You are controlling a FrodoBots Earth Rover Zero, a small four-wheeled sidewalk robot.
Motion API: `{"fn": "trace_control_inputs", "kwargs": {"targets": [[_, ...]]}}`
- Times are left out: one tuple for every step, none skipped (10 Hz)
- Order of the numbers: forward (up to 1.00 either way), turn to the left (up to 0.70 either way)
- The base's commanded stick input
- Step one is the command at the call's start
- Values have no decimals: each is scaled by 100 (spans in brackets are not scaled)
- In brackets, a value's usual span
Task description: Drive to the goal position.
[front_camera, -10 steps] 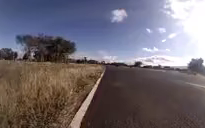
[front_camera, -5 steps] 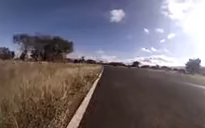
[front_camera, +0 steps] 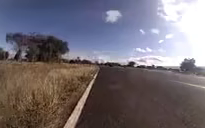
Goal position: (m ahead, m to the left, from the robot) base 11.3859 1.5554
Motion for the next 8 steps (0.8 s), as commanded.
{"fn": "trace_control_inputs", "kwargs": {"targets": [[45,-27],[45,-27],[45,0],[45,0],[45,0],[45,0],[45,0],[45,0]]}}
